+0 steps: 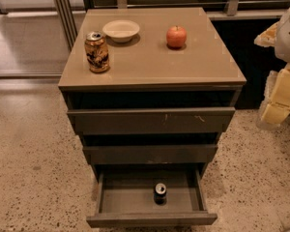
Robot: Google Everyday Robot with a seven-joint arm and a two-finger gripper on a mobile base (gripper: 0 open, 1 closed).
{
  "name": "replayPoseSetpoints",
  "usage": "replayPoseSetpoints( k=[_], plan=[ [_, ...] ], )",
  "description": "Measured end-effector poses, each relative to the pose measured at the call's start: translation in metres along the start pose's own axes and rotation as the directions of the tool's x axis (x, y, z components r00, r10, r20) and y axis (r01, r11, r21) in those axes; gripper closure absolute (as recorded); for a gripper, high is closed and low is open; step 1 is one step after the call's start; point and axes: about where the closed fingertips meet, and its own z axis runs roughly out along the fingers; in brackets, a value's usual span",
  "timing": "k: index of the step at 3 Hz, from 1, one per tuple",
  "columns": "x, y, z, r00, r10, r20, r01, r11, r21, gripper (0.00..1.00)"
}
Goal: Pick pepsi can from bottom drawer and place on counter
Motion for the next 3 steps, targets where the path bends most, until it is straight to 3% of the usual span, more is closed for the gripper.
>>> replayPoseSetpoints(
  k=[1,3],
  plan=[
    [0.0000,0.0000,0.0000,1.000,0.000,0.000,0.000,1.0000,0.000,0.00],
    [0.0025,-0.0002,0.0086,0.999,0.026,0.033,-0.027,0.9996,0.013,0.42]
  ],
)
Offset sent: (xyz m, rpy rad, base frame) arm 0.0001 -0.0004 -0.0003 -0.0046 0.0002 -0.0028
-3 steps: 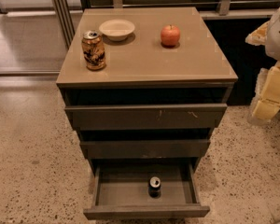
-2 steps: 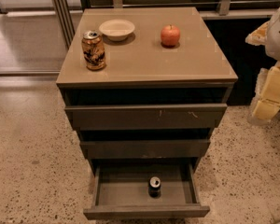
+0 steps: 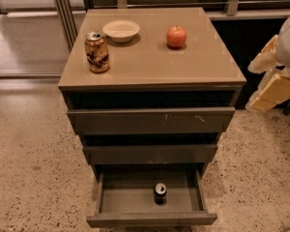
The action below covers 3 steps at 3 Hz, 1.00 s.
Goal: Pick pepsi can from bottom drawer and place on counter
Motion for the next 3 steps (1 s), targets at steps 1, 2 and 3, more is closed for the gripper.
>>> replayPoseSetpoints(
  k=[1,2,3],
  plan=[
    [0.011,0.005,0.037,0.998,0.039,0.052,-0.039,0.9992,0.000,0.65],
    [0.028,0.017,0.108,0.991,0.092,0.100,-0.089,0.9954,-0.034,0.88],
    [0.043,0.031,0.199,0.984,0.137,0.117,-0.126,0.9873,-0.097,1.00]
  ],
)
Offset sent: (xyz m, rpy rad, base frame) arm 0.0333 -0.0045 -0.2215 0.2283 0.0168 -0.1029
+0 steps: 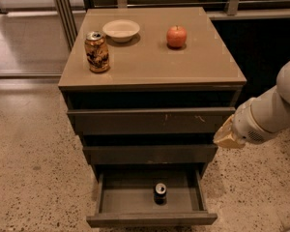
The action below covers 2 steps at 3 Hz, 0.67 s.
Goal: Pick pepsi can from bottom drawer and place on counter
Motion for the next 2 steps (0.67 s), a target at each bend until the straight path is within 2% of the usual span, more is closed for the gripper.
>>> replayPoseSetpoints(
  k=[1,2],
  plan=[
    [0.0406,0.0105,0.1012,0.997,0.054,-0.054,-0.059,0.9928,-0.104,1.00],
    [0.0405,0.0105,0.1011,0.997,0.053,-0.054,-0.059,0.9928,-0.104,1.00]
  ],
)
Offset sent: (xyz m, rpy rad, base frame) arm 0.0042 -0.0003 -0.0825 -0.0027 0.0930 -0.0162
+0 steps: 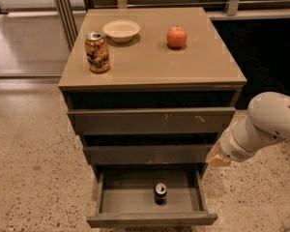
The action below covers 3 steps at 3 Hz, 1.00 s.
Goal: Pick pepsi can from bottom drawer and place on counter
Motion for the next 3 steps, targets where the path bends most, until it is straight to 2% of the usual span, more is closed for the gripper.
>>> replayPoseSetpoints(
  k=[1,2,3],
  plan=[
    [0.023,-0.002,0.037,1.000,0.017,0.021,-0.017,0.9998,-0.007,1.00],
    [0.057,-0.019,0.104,0.989,0.070,0.132,-0.071,0.9974,0.002,1.00],
    [0.071,-0.045,0.149,0.960,0.083,0.268,-0.087,0.9962,0.003,1.00]
  ],
)
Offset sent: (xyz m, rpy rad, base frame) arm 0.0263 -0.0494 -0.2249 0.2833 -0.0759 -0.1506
